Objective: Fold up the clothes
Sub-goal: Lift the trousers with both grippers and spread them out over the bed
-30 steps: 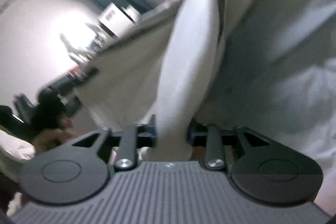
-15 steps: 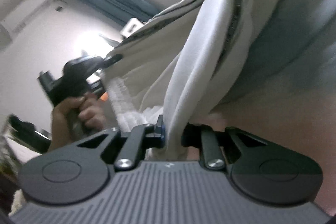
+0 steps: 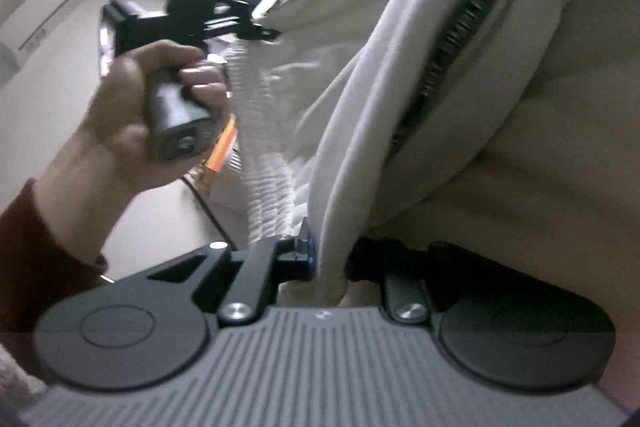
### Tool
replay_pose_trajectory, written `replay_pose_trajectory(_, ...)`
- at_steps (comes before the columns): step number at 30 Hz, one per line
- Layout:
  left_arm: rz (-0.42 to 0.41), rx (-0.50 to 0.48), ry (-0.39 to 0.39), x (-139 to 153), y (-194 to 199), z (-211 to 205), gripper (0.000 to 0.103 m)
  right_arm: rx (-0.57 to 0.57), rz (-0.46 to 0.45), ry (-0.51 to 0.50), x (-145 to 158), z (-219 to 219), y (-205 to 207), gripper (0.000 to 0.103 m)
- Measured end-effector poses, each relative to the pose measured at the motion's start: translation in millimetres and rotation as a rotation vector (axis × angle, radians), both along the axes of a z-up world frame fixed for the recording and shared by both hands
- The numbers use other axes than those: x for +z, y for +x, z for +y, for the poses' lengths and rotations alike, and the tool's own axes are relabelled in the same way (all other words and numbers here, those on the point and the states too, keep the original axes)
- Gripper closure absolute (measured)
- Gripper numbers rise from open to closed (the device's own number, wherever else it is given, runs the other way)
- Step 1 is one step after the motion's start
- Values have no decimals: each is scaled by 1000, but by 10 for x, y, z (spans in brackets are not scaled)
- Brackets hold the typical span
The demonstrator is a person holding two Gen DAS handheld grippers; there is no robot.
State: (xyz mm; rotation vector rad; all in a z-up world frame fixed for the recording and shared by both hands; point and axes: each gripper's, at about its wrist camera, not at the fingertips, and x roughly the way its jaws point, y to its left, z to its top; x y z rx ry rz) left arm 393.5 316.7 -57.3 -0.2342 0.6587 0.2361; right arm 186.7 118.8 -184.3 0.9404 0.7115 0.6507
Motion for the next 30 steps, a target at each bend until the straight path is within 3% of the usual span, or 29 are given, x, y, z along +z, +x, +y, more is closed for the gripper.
replay_pose_trajectory(3, 15, -22, -7, -135, 16, -4, 74, 41, -13, -42, 32, -22, 34, 74)
replay_pose_trajectory(5, 12, -32, 1, -100, -66, -37, 60, 58, -7, -46, 57, -84, 22, 59)
replay_pose_trajectory(6, 11, -39, 6, -77, -111, -58, 46, 67, -9, -40, 71, -103, 19, 53)
replay_pose_trajectory(8, -1, -50, 22, 11, -275, -134, 39, 81, -22, -31, 108, -168, -18, 17)
replay_pose_trajectory(10, -20, -66, 38, 113, -480, -249, 27, 86, -48, -54, 185, -278, -119, 9)
replay_pose_trajectory(15, -79, -151, 54, 340, -1076, -755, 22, 61, -131, -182, 547, -658, -435, 10)
replay_pose_trajectory(20, -133, -239, 68, 515, -1651, -1283, 22, -39, -322, -380, 1061, -1301, -1026, 10)
replay_pose_trajectory(22, -135, -263, 68, 474, -1701, -1505, 22, -100, -394, -453, 1257, -1668, -1271, 10)
replay_pose_trajectory(25, -139, -300, 68, 413, -1775, -1837, 21, -200, -479, -553, 1541, -2013, -1316, 10)
replay_pose_trajectory(30, -145, -361, 68, 310, -1900, -2391, 20, -347, -522, -656, 1736, -2713, -1570, 10)
